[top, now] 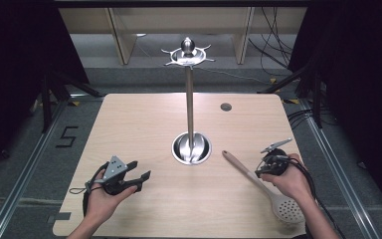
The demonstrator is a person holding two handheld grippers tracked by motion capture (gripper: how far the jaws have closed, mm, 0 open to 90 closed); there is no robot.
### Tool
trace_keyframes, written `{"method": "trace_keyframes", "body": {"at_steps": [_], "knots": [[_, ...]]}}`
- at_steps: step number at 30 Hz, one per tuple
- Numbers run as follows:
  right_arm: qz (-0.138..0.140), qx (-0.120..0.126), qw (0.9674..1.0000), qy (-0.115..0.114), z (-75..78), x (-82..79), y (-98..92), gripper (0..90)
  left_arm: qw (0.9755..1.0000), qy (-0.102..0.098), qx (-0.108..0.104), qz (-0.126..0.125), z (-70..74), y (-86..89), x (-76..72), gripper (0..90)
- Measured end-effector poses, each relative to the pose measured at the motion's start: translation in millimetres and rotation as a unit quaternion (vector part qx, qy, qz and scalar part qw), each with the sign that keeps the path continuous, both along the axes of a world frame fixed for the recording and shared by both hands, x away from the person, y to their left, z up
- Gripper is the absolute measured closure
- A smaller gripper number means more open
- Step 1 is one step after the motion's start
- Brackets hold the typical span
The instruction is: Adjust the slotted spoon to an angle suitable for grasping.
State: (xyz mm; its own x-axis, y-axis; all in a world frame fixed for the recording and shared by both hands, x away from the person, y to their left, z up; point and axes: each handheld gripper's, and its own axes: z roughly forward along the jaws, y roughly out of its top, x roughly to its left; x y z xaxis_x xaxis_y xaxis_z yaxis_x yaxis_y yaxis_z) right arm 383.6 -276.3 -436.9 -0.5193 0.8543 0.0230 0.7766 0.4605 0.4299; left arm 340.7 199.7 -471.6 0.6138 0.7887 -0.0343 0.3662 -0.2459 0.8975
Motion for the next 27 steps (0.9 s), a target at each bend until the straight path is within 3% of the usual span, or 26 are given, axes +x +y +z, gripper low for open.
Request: {"method": "trace_keyframes", "body": {"at_steps": [4, 6, 8, 10, 13, 14, 16, 27], "knots": [[-0.02, -0.025, 0.999, 0.03, -1.5, -2.7, -17.4, 89.2, 1.0, 0.001, -0.001, 0.002, 0.8, -0.5, -0.8, 37.2], [-0.024, -0.036, 0.9985, 0.033, -4.7, -2.1, -21.3, 90.0, 1.0, 0.002, 0.0, 0.005, 1.1, -0.7, -1.3, 37.3], [-0.031, -0.053, 0.9961, 0.063, -7.0, -3.8, -24.5, 90.0, 1.0, 0.002, 0.001, 0.005, 1.2, -0.6, -1.3, 37.3], [-0.031, -0.067, 0.9949, 0.069, -9.5, -3.3, -25.9, 90.0, 1.0, 0.002, -0.001, 0.001, 0.9, -0.6, -0.9, 37.3], [-0.039, -0.072, 0.993, 0.085, -11.6, -3.2, -25.3, 90.0, 1.0, 0.002, 0.001, 0.004, 1.5, -0.9, -1.5, 37.3], [-0.03, -0.066, 0.9913, 0.11, -13.5, -0.9, -26.9, 90.0, 1.0, 0.0, 0.001, 0.002, 1.9, -1.0, -1.3, 37.3], [-0.026, -0.082, 0.9913, 0.1, -16.4, -1.5, -26.1, 90.0, 1.0, -0.002, 0.002, 0.001, 2.3, -1.2, -0.8, 37.3], [-0.032, -0.088, 0.9898, 0.108, -21.3, -5.1, -23.4, 90.0, 1.0, -0.002, 0.001, -0.004, 2.6, -4.8, 2.0, 37.4]]}}
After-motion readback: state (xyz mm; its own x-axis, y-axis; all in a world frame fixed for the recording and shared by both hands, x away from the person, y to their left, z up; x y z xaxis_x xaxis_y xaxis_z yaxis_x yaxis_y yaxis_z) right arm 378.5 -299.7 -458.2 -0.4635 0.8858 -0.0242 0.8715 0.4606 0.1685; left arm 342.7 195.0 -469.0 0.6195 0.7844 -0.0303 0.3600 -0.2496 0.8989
